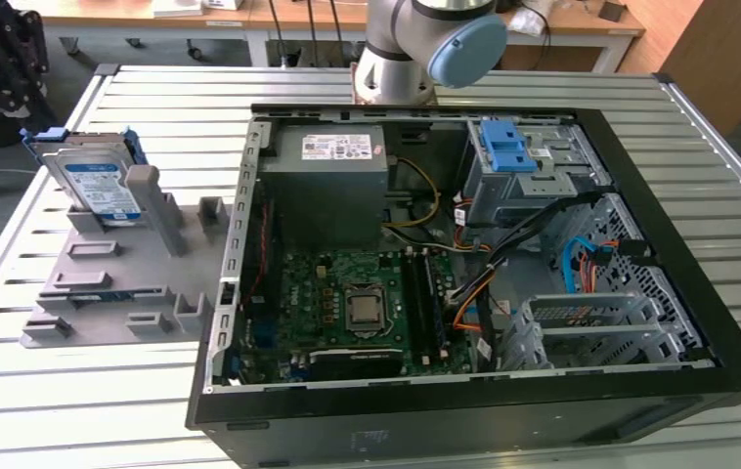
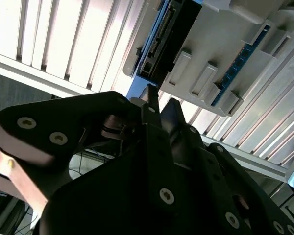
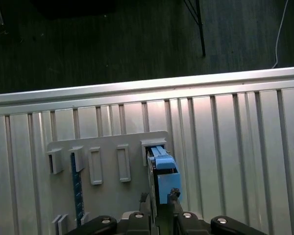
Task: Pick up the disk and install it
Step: 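Pick up the disk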
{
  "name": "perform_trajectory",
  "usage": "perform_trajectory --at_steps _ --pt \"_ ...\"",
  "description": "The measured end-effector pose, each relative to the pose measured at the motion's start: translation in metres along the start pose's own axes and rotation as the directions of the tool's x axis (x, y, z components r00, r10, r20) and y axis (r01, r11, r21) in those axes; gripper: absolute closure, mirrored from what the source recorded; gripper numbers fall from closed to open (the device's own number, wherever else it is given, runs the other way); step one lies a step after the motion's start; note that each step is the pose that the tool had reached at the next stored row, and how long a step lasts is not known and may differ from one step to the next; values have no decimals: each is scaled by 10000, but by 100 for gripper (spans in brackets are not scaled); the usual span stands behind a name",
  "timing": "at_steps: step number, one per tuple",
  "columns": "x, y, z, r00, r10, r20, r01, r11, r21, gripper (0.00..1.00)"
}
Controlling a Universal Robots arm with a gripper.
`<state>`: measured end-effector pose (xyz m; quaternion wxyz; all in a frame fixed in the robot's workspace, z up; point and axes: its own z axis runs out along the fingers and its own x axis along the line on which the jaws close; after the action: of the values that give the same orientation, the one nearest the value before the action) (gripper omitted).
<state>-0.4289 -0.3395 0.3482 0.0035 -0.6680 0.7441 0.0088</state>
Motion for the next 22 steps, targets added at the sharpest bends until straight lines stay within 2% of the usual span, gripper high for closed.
perform_trajectory --at_steps 1,2,4,5,7,10,11,16,22 --pt "0 0 0 10000 -2 0 2 10000 0 71" --pt "0 0 0 10000 -2 0 2 10000 0 71" --pt "0 0 1 10000 -2 0 2 10000 -1 59" --pt "0 -1 3 10000 -2 0 2 10000 -1 59" --pt "0 0 10 10000 -4 1 4 10000 2 47" --pt "0 2 39 10000 -5 2 5 10000 12 42" --pt "0 4 55 10000 -6 1 6 10000 15 35" --pt "0 11 118 9997 -225 2 225 9997 24 35" --pt "-16 35 154 9997 -241 3 241 9997 25 35"
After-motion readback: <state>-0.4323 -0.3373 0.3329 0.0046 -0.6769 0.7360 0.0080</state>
